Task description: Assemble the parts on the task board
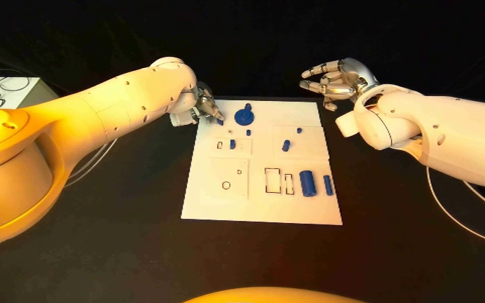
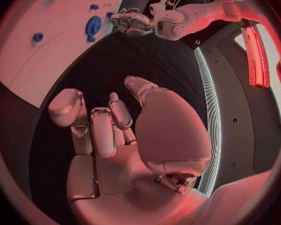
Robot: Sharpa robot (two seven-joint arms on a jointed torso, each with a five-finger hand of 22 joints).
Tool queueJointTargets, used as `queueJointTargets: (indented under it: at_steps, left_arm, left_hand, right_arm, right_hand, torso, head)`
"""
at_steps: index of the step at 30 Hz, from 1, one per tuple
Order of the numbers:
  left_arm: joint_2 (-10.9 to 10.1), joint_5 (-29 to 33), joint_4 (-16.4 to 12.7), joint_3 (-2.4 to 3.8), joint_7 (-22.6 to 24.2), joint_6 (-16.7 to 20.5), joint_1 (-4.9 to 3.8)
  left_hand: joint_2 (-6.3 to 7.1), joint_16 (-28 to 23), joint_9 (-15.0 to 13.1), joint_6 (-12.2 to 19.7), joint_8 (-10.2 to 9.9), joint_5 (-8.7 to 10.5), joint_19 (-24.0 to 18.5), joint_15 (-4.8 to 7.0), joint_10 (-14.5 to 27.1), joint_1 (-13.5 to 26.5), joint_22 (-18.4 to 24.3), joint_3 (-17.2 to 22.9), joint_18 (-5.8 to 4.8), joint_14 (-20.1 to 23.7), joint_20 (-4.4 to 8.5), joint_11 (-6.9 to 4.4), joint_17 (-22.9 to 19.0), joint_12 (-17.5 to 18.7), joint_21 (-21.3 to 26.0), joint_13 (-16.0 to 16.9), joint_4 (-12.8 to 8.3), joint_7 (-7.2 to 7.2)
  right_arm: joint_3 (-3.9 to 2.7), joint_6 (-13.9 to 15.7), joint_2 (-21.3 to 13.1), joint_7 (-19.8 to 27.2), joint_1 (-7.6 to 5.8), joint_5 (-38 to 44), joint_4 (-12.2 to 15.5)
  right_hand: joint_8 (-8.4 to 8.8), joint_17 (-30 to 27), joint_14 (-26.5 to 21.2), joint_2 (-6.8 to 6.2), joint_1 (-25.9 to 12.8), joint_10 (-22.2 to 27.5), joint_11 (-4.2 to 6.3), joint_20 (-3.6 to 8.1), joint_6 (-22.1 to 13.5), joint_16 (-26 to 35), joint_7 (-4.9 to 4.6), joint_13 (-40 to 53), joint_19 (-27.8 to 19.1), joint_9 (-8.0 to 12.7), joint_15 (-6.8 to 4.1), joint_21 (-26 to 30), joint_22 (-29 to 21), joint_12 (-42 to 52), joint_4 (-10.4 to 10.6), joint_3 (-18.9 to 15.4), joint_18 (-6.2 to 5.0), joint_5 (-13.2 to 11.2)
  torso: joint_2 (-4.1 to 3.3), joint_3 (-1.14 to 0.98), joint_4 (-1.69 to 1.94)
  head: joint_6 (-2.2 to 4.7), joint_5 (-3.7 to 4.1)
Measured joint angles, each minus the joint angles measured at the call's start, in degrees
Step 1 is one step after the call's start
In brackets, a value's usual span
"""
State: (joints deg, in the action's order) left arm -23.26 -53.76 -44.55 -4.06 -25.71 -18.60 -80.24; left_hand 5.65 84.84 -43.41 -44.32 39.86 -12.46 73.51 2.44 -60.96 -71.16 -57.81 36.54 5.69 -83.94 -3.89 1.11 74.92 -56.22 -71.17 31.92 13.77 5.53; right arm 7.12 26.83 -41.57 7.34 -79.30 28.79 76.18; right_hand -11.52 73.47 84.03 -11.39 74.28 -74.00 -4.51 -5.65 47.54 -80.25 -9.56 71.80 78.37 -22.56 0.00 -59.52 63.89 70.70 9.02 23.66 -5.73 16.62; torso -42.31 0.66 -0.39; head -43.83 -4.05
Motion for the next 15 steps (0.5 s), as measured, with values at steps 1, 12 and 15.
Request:
queueJointTargets:
  at_steps: [1,12,15]
  left_arm:
    - [-0.14,0.15,-0.12,0.00,0.01,0.00,0.00]
    - [-3.68,2.62,-5.28,0.23,0.03,2.15,-0.01]
    - [-5.36,3.44,-8.15,0.30,0.03,3.53,-0.07]
  left_hand:
    - [0.02,0.27,-0.01,0.04,0.28,-0.01,0.00,0.00,-0.12,0.02,-0.19,0.18,0.00,0.00,0.00,-0.10,0.00,0.01,-0.25,-0.08,0.17,0.04]
    - [3.28,1.89,-0.12,-1.82,2.31,-5.21,1.75,0.40,-3.72,5.02,-3.38,4.91,0.01,-0.04,0.71,-0.79,0.00,-1.27,-2.63,1.72,-2.48,-0.77]
    - [4.23,2.86,-0.48,-2.63,2.69,-8.85,2.79,0.76,-5.73,5.96,-4.89,4.92,0.01,-0.13,1.12,-1.22,0.00,-2.26,-3.62,3.26,-2.49,-0.96]
  right_arm:
    - [0.00,0.00,0.00,0.00,0.00,0.00,-0.01]
    - [0.00,0.00,-0.12,-0.01,0.00,0.00,-0.35]
    - [0.00,0.00,-0.26,-0.02,0.00,0.00,-0.47]
  right_hand:
    - [0.00,0.00,0.00,0.00,0.00,0.00,0.00,0.00,0.00,0.00,0.00,0.00,0.00,0.00,0.00,0.00,0.00,0.00,0.00,0.00,0.00,0.00]
    - [0.00,0.00,0.00,0.00,0.00,0.00,0.00,0.00,0.00,0.00,0.00,0.00,0.00,0.01,0.00,0.23,-0.16,0.00,0.00,0.32,0.00,0.00]
    - [-0.04,-0.01,0.00,0.00,0.00,0.00,0.00,0.00,0.00,0.00,0.00,0.00,0.00,0.01,0.00,0.23,-0.16,0.00,0.00,0.32,0.00,0.00]
  torso:
    - [0.01,0.01,0.00]
    - [0.09,-0.01,0.14]
    - [0.13,-0.01,0.28]
  head:
    - [-0.01,0.00]
    - [-0.06,-0.25]
    - [-0.12,-0.34]
